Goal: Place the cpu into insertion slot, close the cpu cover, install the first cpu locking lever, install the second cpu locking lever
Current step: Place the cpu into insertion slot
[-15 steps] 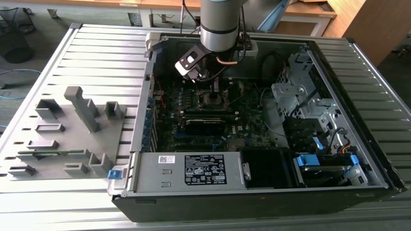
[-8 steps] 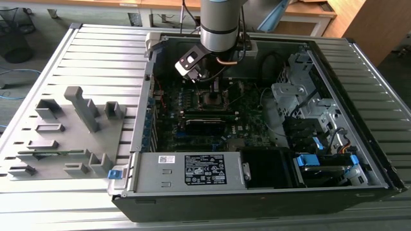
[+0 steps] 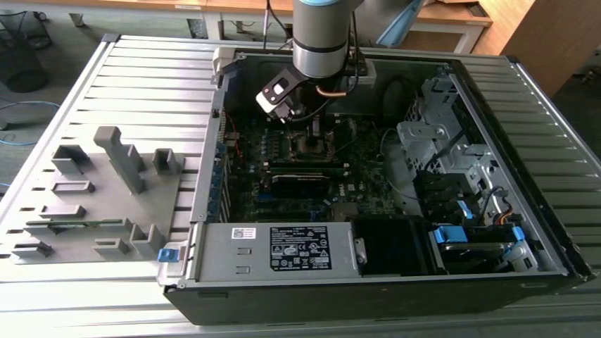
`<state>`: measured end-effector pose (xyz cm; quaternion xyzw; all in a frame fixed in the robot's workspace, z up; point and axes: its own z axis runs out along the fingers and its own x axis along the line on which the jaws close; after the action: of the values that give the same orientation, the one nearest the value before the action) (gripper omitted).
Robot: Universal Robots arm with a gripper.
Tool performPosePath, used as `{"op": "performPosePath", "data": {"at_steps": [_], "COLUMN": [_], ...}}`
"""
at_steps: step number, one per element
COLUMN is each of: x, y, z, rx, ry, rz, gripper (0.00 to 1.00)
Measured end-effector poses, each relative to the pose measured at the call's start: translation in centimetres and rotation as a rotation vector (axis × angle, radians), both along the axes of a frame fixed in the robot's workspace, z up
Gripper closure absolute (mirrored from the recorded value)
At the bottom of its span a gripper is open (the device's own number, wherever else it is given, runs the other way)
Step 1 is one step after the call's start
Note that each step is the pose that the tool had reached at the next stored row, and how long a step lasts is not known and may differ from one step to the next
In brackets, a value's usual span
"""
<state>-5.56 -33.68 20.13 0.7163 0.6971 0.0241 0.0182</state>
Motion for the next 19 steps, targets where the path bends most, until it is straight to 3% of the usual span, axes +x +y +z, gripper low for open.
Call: {"op": "performPosePath", "data": {"at_steps": [19], "x": [0.00], "y": [0.07], "z": [-0.11], "rx": [0.0000], "ry": [0.0000], "rz": [0.000], "gripper": [0.89]}}
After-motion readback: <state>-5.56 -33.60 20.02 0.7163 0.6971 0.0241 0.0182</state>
